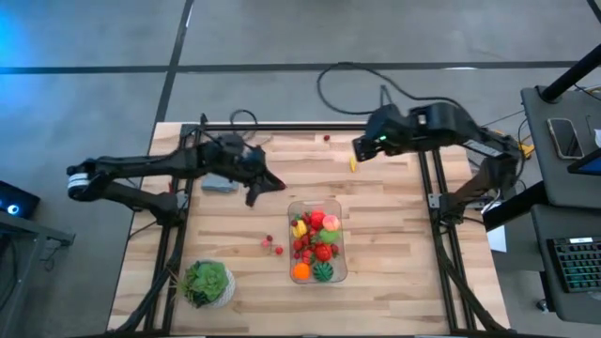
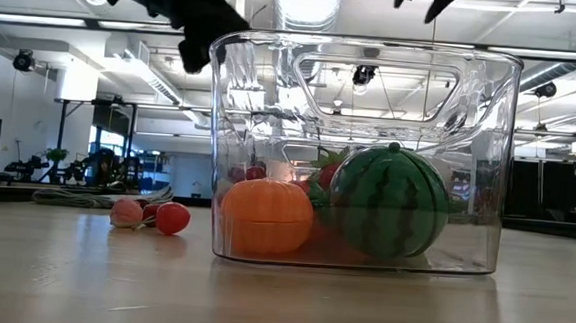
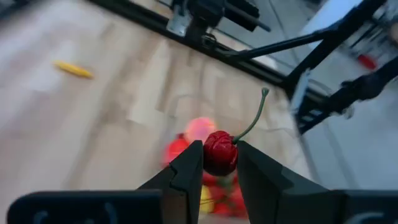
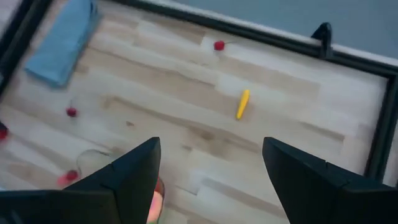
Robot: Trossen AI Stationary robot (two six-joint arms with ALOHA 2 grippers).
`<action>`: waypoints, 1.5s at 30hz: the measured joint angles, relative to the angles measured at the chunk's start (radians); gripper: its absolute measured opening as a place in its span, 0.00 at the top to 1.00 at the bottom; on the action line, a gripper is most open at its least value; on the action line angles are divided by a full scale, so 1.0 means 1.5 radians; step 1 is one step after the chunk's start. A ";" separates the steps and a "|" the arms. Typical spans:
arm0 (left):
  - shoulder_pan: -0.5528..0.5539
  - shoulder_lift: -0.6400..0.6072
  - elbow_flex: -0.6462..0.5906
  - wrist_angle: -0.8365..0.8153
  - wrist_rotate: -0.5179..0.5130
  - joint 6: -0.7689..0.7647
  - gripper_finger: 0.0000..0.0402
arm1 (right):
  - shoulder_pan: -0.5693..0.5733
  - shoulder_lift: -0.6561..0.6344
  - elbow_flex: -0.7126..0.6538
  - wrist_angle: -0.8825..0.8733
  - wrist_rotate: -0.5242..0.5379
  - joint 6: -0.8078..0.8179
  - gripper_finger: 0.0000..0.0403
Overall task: Pick and placing Produce into tupperware
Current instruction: Put the cherry into the transparent bin, then put the chilli pepper into the transparent bin
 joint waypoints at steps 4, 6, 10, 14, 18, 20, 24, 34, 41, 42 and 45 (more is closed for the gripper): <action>-0.066 0.070 0.011 0.070 -0.015 -0.073 0.81 | 0.000 -0.047 -0.017 0.004 0.003 -0.015 0.32; -0.099 0.106 0.025 0.072 -0.047 -0.095 0.81 | 0.000 -0.068 -0.030 0.005 0.003 -0.015 0.32; -0.156 0.173 0.055 0.062 -0.088 -0.104 0.81 | 0.000 -0.103 -0.077 0.004 -0.006 -0.005 0.32; -0.189 0.229 0.082 0.055 -0.130 -0.155 0.81 | 0.000 -0.138 -0.145 0.005 -0.039 0.009 0.32; -0.194 0.281 0.109 -0.011 -0.140 -0.201 0.78 | 0.000 -0.164 -0.221 0.004 -0.063 0.030 0.32; -0.199 0.299 0.119 -0.027 -0.137 -0.213 0.74 | 0.000 -0.172 -0.258 0.009 -0.082 0.035 0.32; -0.204 0.320 0.125 -0.028 -0.133 -0.243 0.62 | 0.000 -0.175 -0.320 0.029 -0.123 0.036 0.32; -0.199 0.259 0.139 -0.062 -0.177 -0.256 0.35 | -0.083 -0.135 -0.467 0.262 -0.162 -0.044 0.32; -0.189 0.153 0.139 -0.230 -0.283 -0.261 0.35 | -0.260 -0.034 -0.543 0.411 -0.244 -0.150 0.32; -0.187 0.141 0.139 -0.255 -0.295 -0.261 0.35 | -0.279 -0.016 -0.547 0.424 -0.251 -0.163 0.32; -0.181 0.112 0.136 -0.329 -0.326 -0.262 0.35 | -0.320 0.044 -0.549 0.447 -0.268 -0.193 0.32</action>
